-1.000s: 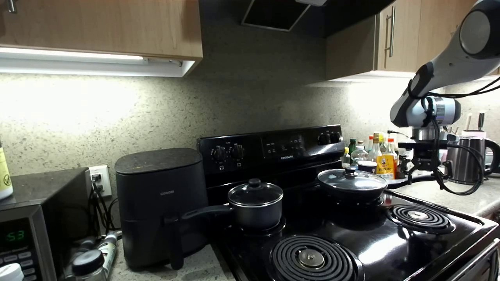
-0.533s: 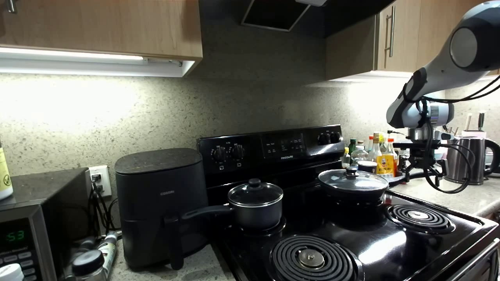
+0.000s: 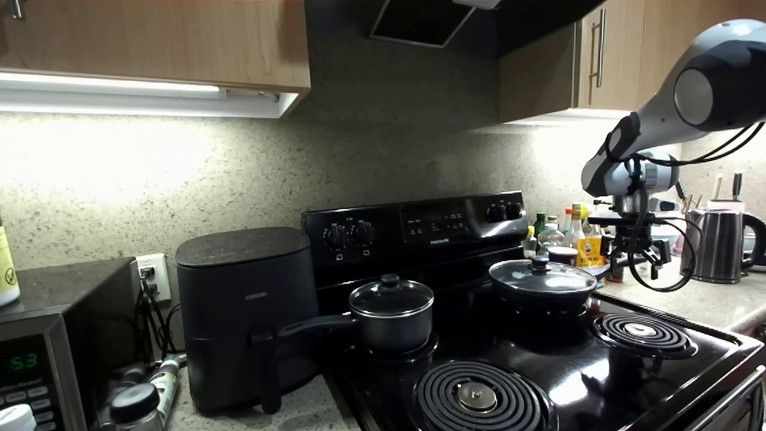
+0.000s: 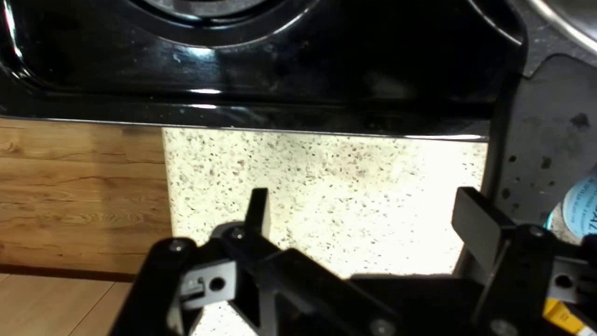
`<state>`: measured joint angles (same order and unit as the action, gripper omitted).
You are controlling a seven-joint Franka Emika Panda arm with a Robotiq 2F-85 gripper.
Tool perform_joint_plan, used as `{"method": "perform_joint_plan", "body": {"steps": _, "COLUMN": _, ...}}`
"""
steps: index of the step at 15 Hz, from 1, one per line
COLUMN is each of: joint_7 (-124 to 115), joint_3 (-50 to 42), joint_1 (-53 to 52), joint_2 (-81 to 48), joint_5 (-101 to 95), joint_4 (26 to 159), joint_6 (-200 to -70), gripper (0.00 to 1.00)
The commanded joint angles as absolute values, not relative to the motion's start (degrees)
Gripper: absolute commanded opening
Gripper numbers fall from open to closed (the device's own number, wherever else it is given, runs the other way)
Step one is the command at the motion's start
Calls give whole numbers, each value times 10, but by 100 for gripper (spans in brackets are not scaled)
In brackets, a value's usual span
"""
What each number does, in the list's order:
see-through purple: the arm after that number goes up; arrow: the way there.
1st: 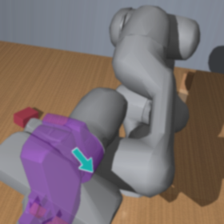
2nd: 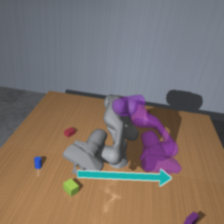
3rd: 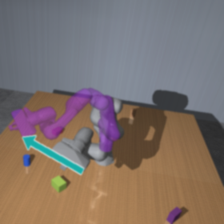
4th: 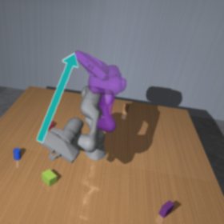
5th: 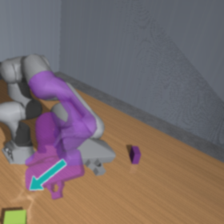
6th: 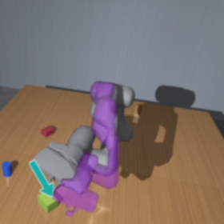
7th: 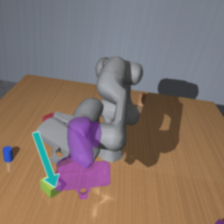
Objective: Move the pan handle to the right
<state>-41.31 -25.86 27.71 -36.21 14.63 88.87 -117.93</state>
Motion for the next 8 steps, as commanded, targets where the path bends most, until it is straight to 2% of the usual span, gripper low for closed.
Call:
{"method": "perform_joint_plan", "body": {"steps": 1, "joint_7": -437, "joint_3": -248, "joint_1": 289, "joint_2": -383, "joint_5": 147, "joint_4": 840, "joint_6": -1171, "gripper": 100}}
{"method": "perform_joint_plan", "body": {"steps": 8, "joint_7": -435, "joint_3": -242, "joint_1": 294, "joint_2": -407, "joint_5": 143, "joint_4": 788, "joint_6": -1162, "gripper": 100}}
